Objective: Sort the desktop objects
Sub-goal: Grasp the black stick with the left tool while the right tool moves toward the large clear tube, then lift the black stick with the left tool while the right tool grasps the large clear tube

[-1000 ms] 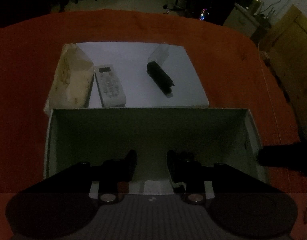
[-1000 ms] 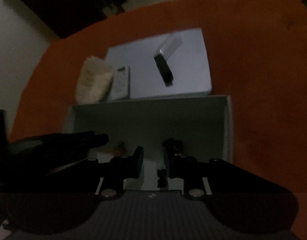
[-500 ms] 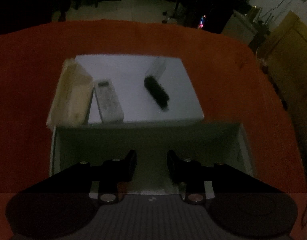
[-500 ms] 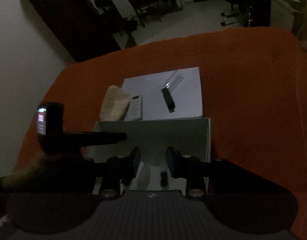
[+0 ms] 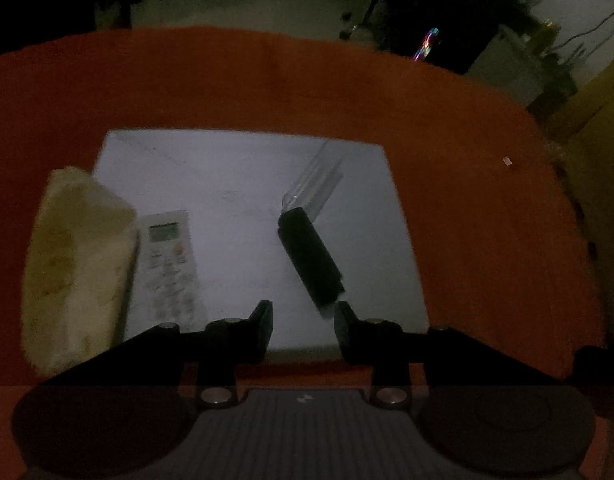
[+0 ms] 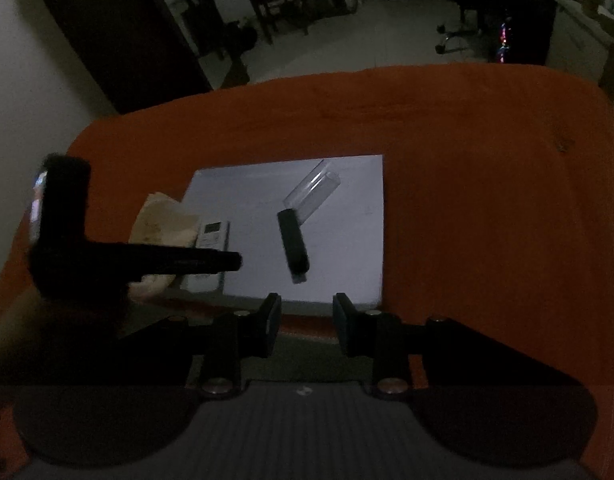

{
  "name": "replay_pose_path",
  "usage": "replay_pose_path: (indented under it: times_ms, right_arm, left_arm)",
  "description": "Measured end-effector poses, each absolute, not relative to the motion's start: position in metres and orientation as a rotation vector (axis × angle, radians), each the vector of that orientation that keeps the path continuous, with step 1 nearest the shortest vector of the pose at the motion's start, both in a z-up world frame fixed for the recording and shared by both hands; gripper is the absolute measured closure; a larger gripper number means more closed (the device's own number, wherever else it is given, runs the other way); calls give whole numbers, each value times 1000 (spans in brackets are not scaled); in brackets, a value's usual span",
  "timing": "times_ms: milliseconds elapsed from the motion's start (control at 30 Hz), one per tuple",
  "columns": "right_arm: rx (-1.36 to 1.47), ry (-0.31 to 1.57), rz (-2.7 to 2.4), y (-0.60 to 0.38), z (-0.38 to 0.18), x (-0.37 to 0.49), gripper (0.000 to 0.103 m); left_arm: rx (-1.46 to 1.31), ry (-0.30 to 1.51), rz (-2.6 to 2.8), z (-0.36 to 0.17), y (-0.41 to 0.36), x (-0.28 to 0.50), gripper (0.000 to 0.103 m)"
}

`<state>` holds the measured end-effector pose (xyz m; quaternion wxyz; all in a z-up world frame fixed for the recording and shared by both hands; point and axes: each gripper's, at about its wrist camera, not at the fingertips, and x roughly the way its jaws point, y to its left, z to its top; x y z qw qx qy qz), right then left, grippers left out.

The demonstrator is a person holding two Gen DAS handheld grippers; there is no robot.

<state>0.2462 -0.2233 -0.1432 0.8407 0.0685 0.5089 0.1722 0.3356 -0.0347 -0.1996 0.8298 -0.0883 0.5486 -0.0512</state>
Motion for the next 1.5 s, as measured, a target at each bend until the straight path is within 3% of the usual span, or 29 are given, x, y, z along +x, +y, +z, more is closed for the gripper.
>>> replay_pose_path:
  times_ms: [333,400,533,733,1000,1200,1300,1433,1500]
  right_arm:
    - [98,1086,299,-231,-175,309,71]
    - [89,1092,291,-231,-180,320,71]
    - [72,1102,288,-230,-189,338,71]
    - [65,1123,271,-228,-200,363,70]
    - [72,1160,249,-207,-228,408,69]
    - [126,1232,258,-177,-258,445,67]
    - [187,1268,223,-164,-271,466,60]
    - [220,1297,170,-150,-284,485,43]
    - [267,1334,165,-146,-292,490,43]
  left_arm:
    - [-226,1279,-95,-258,-52,396,73]
    - [-221,1282,-95,-265,-54,401,57]
    - [-207,1277,-103,-275,-60,408,53]
    - [-104,1202,-176,-281,-69,405,64]
    - [-181,1233,-232,-278,-37,394,77]
    - [-154,1242,-223,-273,-26,383,81]
    - [-156,1245,-224,-272,-24,382,81]
    - [-143,1241,-215,-271,-27,384,79]
    - [-132,1245,-219,-271,-30,385,78]
